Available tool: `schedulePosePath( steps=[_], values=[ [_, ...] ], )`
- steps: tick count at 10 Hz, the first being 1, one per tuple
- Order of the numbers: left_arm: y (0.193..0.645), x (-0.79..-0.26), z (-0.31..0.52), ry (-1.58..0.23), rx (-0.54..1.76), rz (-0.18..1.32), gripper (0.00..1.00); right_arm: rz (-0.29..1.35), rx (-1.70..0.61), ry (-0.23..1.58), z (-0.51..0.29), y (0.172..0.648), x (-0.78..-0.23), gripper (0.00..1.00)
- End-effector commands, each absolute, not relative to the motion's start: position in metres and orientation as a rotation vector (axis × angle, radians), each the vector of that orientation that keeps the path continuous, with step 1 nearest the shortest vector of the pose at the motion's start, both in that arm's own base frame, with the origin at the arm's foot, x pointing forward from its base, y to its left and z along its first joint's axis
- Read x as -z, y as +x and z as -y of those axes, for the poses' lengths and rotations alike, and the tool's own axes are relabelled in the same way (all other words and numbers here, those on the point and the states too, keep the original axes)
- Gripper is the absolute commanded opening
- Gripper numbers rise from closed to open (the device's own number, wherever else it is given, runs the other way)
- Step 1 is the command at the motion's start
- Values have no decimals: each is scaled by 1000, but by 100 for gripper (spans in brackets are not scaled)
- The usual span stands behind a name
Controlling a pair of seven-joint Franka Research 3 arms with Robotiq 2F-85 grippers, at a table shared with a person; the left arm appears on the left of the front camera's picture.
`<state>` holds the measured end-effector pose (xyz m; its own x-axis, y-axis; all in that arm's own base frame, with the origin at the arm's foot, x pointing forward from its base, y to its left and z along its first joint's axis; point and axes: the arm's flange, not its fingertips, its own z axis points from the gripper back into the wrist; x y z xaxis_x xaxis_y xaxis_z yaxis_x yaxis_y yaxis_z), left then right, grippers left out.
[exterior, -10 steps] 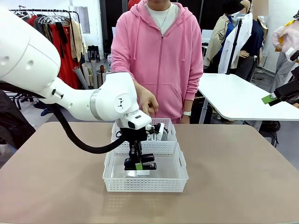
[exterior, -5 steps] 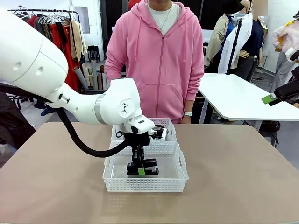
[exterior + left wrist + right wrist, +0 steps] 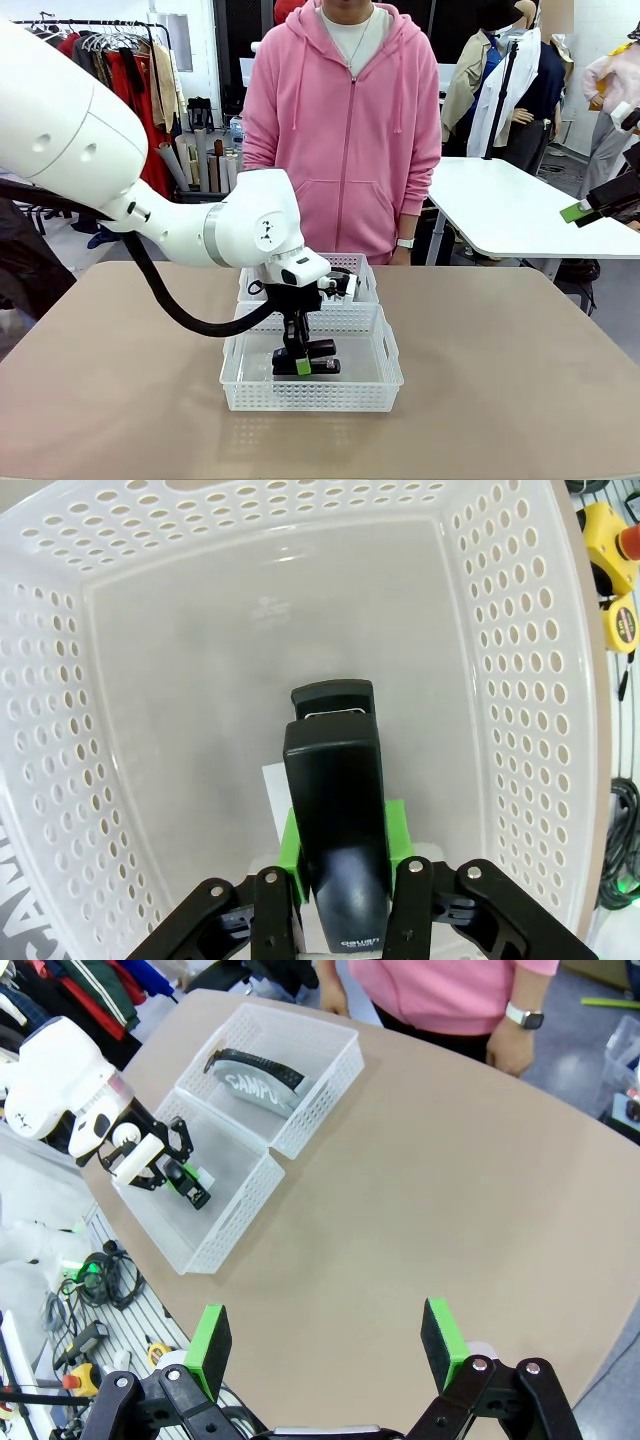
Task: Distribute items into two baskets.
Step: Place the picked Stapler into the Organizing basket as instructed by the person.
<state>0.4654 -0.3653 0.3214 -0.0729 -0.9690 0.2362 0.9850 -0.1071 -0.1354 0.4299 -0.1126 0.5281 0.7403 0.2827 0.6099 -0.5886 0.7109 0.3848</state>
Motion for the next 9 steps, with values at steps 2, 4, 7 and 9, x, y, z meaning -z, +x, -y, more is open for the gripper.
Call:
schedulePosePath(
  steps=[2,4,7,9],
  values=[
    [465,-327,366,-308,1640,55,85,551,-510,604,112,429,-529,100],
    [465,-328,365,-313,1637,49,100,551,-510,604,112,429,-529,100],
    [457,-345,364,-326,1661,51,100,551,-510,604,112,429,-529,100],
    [447,-366,363,-294,1667,92,100,551,-510,604,112,429,-529,100]
  ],
)
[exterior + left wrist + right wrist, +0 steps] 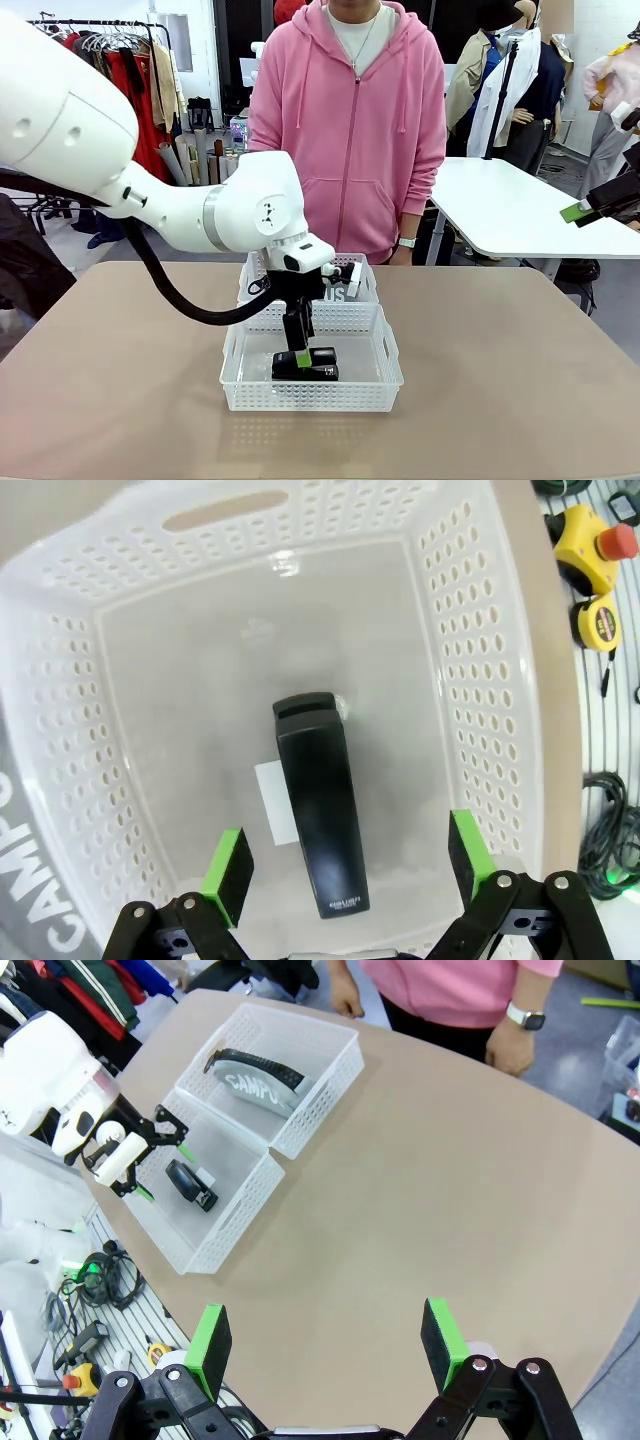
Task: Distribute items into two baskets.
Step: Place the picked Stapler into the Organizing basket as instructed by the person.
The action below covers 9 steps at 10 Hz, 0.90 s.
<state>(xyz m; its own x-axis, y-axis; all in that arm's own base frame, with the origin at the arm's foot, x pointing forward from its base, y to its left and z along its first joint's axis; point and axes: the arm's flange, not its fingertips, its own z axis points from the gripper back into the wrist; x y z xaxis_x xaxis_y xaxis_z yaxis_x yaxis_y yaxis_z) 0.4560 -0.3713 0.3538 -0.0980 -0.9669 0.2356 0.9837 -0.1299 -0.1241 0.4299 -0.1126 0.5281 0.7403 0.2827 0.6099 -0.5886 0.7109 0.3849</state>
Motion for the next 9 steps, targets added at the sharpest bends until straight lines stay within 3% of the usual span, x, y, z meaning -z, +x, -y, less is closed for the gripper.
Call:
schedulePosePath(
  steps=[1,9],
  values=[
    [442,-376,362,-292,1663,117,100,551,-510,604,112,429,-529,100],
    [444,-393,368,-265,1677,134,100,551,-510,604,112,429,-529,100]
  ],
)
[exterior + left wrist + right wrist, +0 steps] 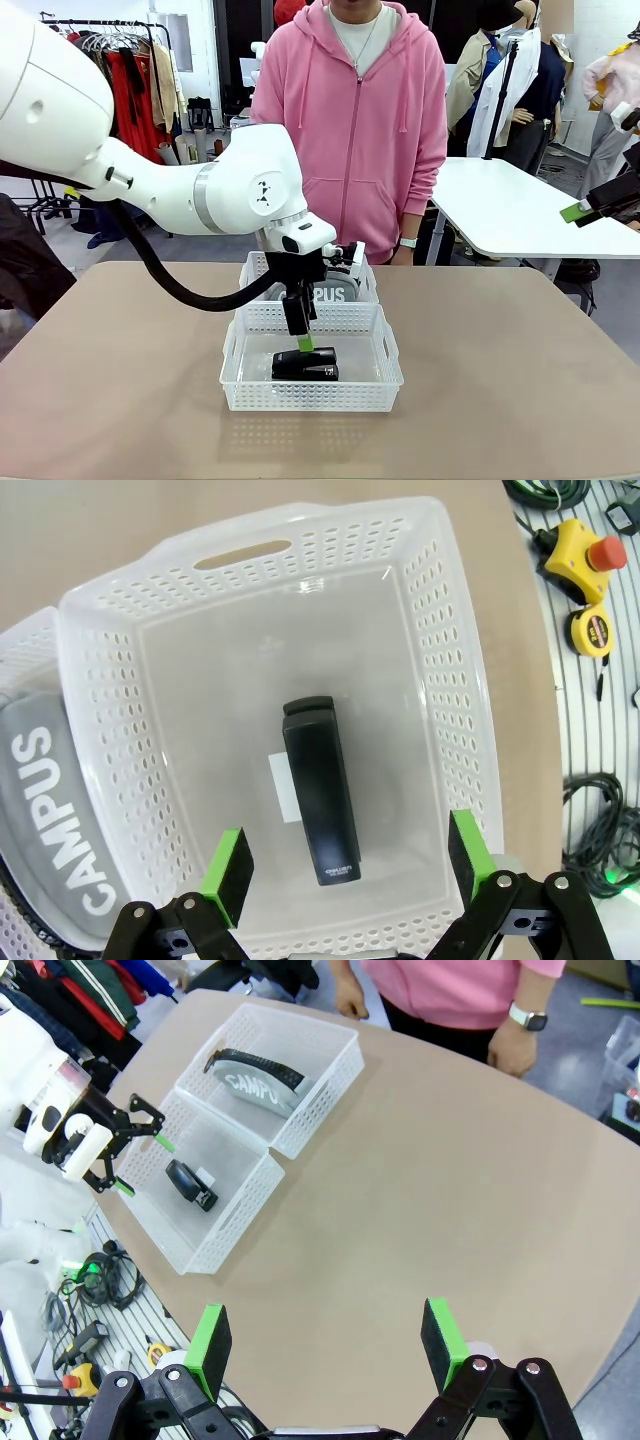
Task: Distribute items into two baskets.
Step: Place the picked Stapler into the Organizing basket as instructed by the person.
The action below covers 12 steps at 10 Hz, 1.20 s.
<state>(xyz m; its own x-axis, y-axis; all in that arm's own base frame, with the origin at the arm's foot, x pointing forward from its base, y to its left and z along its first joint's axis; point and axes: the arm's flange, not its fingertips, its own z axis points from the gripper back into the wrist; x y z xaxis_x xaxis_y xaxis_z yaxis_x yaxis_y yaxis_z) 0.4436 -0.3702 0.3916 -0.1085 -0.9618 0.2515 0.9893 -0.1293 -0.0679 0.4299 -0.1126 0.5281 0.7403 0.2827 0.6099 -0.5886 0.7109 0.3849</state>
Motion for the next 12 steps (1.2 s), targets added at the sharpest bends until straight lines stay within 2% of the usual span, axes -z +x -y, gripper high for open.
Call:
schedulePosePath(
  steps=[1,12],
  values=[
    [444,-393,368,-265,1677,134,100,551,-510,604,112,429,-529,100],
    [444,-391,370,-268,1681,131,100,551,-510,604,112,429,-529,100]
  ],
)
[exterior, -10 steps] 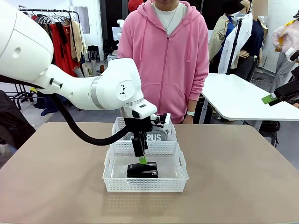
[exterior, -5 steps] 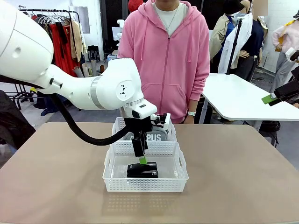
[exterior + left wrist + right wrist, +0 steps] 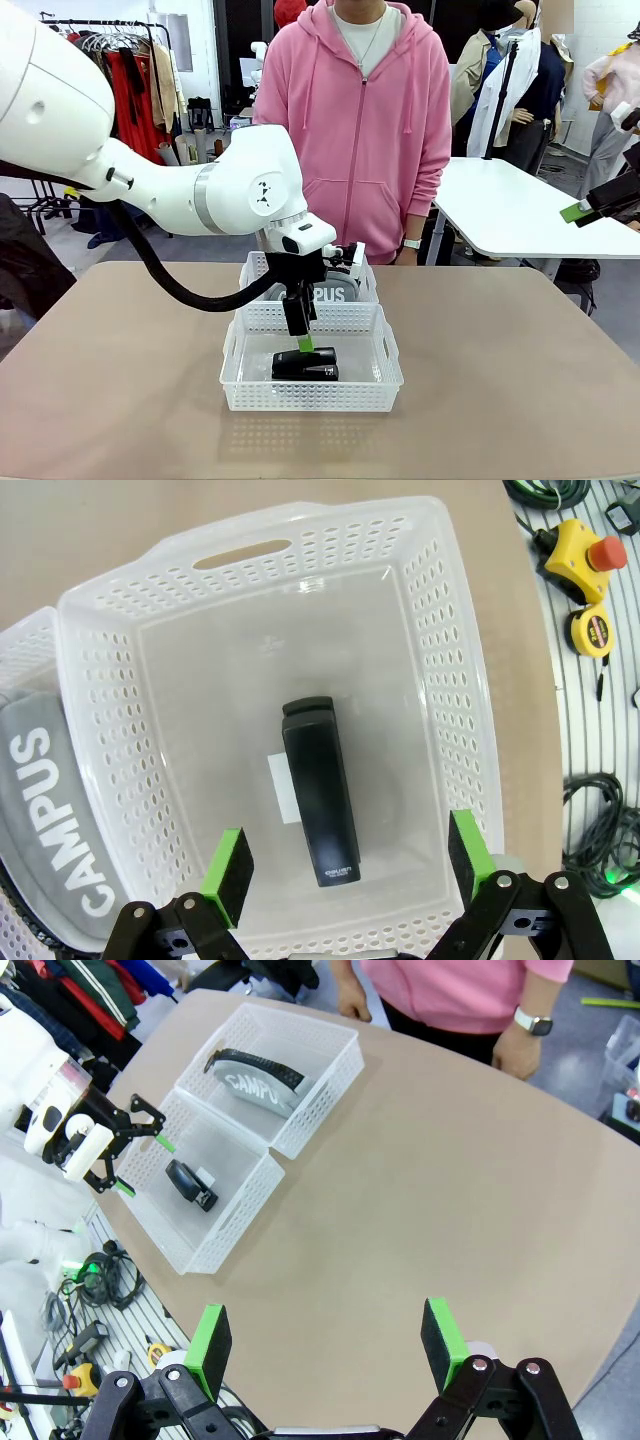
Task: Distribute items into two baskets.
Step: Place the picked Stapler into the Organizing basket as instructed by the person.
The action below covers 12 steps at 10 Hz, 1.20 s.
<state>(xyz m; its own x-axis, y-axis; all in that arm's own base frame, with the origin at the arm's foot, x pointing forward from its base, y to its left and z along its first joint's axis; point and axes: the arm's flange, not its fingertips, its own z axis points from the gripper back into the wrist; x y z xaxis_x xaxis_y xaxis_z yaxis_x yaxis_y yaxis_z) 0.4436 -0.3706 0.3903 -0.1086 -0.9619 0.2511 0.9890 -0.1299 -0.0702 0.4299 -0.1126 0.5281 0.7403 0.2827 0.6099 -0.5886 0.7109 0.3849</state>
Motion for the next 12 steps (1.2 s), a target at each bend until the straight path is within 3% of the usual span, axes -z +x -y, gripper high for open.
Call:
schedulePosePath(
  steps=[1,8,12],
  values=[
    [440,-413,355,-220,1609,161,100,551,-510,604,112,429,-529,100],
    [367,-584,184,-103,1299,464,100,551,-510,604,112,429,-529,100],
    [313,-605,84,-13,1005,548,100,551,-510,604,112,429,-529,100]
  ],
)
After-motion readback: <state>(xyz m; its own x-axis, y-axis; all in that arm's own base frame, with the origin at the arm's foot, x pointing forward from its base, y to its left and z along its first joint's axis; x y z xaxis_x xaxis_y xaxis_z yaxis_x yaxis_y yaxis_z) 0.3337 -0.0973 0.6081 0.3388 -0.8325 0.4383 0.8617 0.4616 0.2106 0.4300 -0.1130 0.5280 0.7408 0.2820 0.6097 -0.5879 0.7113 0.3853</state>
